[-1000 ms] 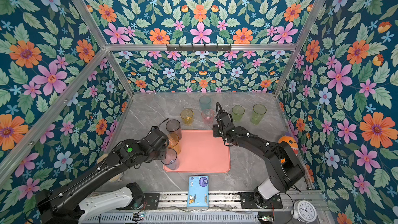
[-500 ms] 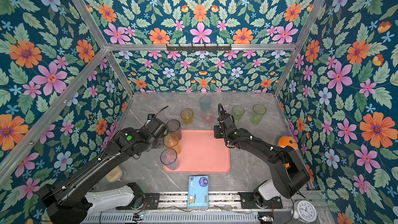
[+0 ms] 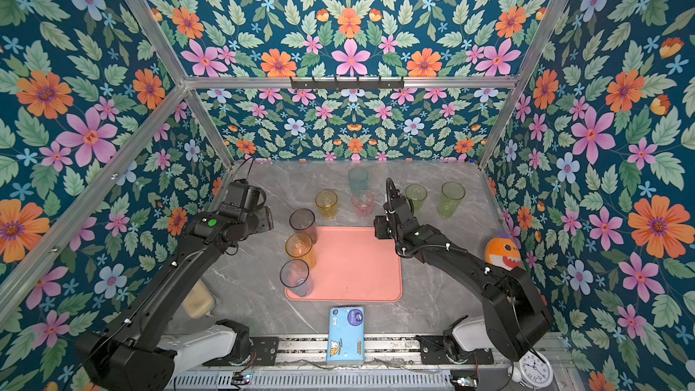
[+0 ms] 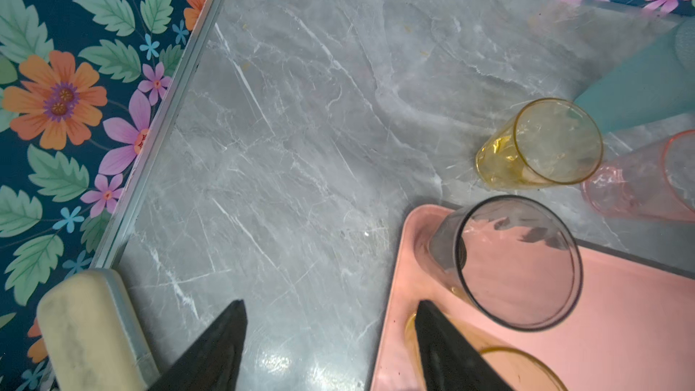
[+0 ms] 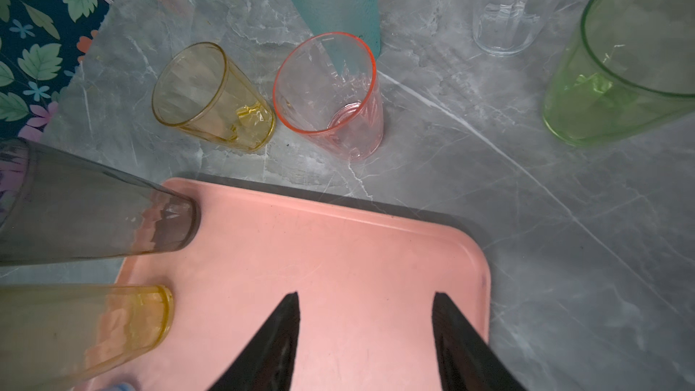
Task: Place the glasses into the tray
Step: 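Open the left gripper and raise it away from the clear cup, then move the right gripper toward the far clear cup while the left holds still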
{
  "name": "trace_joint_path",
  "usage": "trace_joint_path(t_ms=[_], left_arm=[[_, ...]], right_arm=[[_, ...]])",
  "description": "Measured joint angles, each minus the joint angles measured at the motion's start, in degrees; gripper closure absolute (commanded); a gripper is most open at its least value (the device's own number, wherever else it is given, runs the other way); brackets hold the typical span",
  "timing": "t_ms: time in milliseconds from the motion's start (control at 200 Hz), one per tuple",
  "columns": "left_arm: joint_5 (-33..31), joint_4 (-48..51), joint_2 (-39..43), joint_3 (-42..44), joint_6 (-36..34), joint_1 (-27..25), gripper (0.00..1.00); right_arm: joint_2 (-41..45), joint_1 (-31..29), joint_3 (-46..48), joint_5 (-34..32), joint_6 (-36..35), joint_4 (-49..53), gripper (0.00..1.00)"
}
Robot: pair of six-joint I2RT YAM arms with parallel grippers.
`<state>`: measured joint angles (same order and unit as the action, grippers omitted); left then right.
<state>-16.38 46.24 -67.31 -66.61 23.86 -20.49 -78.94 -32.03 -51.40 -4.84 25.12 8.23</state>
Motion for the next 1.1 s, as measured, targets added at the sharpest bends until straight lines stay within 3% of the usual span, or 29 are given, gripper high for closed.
trace_joint_path(t_ms=[355,665,1100], left_arm=[[2.8,-9.75,-0.35,8.13,-1.7,2.82,0.19],[4.42,-13.68,3.15,12.5,-2.8,3.19,0.19],[5.92,-13.97,4.48,13.51,-3.37,3.3,0.19]], right_arm=[[1.01,0.02,-8.15,-0.09,1.73,9.49,0.38],[-5.66,2.14,-20.35,-3.26,0.15,17.51,0.32],[-20.85,14.62,-40.24,0.68,-0.37,24.57,0.28]])
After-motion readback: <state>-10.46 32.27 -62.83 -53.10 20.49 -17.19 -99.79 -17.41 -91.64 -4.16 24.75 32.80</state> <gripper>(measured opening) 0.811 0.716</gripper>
